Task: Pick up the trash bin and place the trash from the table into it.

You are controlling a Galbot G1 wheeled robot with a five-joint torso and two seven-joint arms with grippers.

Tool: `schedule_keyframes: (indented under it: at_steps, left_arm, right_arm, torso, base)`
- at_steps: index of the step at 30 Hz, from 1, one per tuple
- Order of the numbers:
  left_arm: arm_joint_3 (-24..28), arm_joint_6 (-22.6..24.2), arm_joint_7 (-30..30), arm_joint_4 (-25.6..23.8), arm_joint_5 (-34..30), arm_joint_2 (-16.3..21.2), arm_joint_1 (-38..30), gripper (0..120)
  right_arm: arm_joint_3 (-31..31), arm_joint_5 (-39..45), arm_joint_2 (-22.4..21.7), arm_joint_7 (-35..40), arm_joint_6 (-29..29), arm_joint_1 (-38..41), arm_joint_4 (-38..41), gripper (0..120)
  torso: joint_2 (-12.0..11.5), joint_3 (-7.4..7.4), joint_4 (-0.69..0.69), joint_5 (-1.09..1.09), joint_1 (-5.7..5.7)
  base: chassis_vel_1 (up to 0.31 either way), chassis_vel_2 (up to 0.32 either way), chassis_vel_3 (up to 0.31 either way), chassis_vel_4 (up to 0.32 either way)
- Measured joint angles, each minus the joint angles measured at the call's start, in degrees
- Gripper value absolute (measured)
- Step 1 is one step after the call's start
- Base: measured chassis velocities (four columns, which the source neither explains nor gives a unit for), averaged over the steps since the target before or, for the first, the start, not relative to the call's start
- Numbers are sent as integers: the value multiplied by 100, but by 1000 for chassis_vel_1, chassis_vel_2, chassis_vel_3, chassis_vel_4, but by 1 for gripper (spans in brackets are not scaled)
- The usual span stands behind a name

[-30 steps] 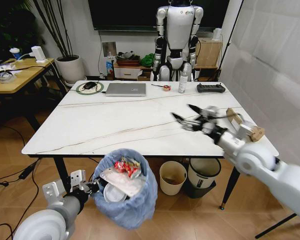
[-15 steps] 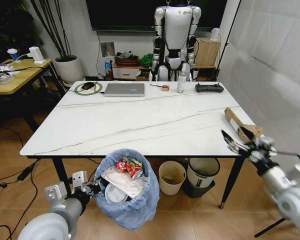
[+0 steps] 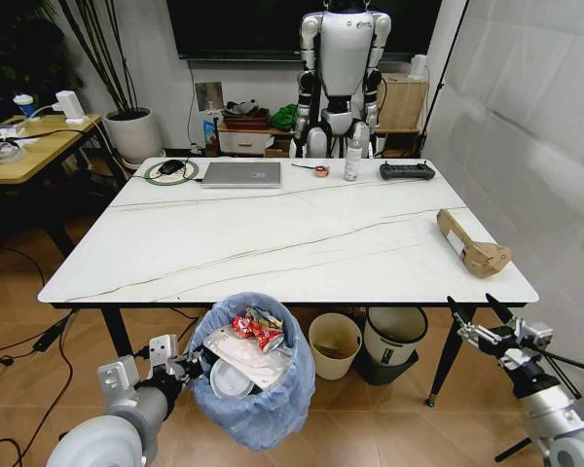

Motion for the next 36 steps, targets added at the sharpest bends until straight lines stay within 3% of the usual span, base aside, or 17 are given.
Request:
schedule_keyframes:
  at_steps: [28,33,36]
  left_arm:
    - [40,-9,-12,35,-94,41,-97,0]
    - [18,-9,-30,-57,-148,90,54,0]
    - [-43,-9,-35,-131,-149,112,160,0]
  right_arm:
    - [-173,-371,-78,42,226,162,-128,100]
    - [-654,-594,-763,985,162,569,-128,100]
    - [-864,-513,-1097,1094,-71,947,-306,100]
  torso:
    - [0,1,-1,1,0]
    - [0,1,-1,-1,0]
    - [0,1,1,-2,0]
  base:
    - [-103,-96,102,97]
    - [35,13,-33,-8]
    - [0,0,0,0]
